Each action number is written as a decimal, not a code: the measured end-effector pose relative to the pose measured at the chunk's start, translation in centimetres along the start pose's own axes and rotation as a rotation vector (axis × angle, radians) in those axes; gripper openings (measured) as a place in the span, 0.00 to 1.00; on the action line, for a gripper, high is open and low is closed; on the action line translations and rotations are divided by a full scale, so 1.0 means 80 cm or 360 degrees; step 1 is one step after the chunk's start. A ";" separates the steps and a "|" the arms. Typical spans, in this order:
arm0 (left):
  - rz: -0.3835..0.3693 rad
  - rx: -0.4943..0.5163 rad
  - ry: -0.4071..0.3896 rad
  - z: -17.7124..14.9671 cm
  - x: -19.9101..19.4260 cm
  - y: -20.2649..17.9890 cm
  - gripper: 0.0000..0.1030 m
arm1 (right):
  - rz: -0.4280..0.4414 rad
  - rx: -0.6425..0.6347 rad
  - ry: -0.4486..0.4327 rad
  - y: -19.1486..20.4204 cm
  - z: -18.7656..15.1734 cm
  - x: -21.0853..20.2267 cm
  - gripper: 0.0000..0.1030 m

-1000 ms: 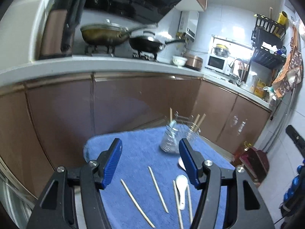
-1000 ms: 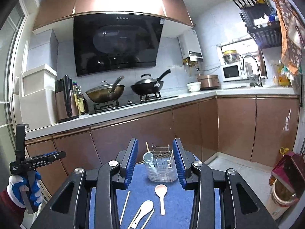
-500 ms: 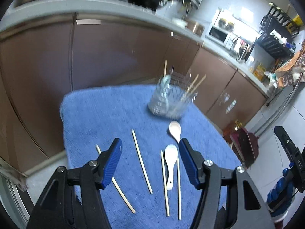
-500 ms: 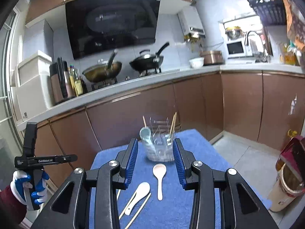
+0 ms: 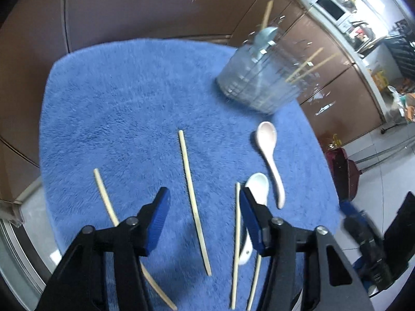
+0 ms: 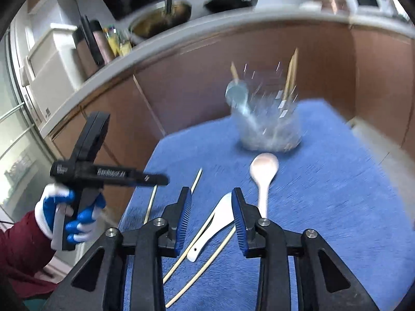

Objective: Organize utensils
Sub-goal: 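Lower the right tool onto the white spoon while the left tool reaches a chopstick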

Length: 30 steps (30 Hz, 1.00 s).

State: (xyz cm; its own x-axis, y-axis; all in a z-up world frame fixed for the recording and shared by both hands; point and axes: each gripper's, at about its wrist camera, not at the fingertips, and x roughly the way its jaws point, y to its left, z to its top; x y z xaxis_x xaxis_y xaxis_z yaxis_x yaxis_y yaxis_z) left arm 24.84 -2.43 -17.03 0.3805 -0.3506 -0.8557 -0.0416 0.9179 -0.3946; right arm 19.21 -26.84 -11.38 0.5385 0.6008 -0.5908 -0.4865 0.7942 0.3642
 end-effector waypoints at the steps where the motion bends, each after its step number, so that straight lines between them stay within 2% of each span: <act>1: -0.0003 -0.0010 0.0020 0.006 0.007 0.001 0.46 | 0.0022 0.0018 0.0046 -0.006 -0.001 0.014 0.29; 6: -0.0013 -0.0012 0.0124 0.029 0.035 0.000 0.37 | 0.0095 0.0062 0.0264 -0.035 -0.001 0.084 0.26; 13: 0.0048 -0.0021 0.0258 0.052 0.074 0.005 0.33 | 0.0114 0.0048 0.0436 -0.059 0.002 0.135 0.25; 21: 0.0103 -0.0025 0.0336 0.066 0.099 0.006 0.21 | 0.0154 0.0000 0.0534 -0.064 -0.001 0.169 0.22; 30: 0.0185 -0.0026 0.0366 0.081 0.117 0.004 0.08 | 0.0179 -0.0072 0.0613 -0.059 -0.001 0.199 0.12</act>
State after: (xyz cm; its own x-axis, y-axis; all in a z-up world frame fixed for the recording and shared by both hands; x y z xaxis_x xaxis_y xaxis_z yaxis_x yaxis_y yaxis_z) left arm 34.37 -4.20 -23.04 0.1526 -0.2777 -0.9485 -0.0883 0.9520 -0.2930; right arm 30.05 -21.04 -22.59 0.1874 0.5986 -0.7788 -0.5621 0.7156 0.4147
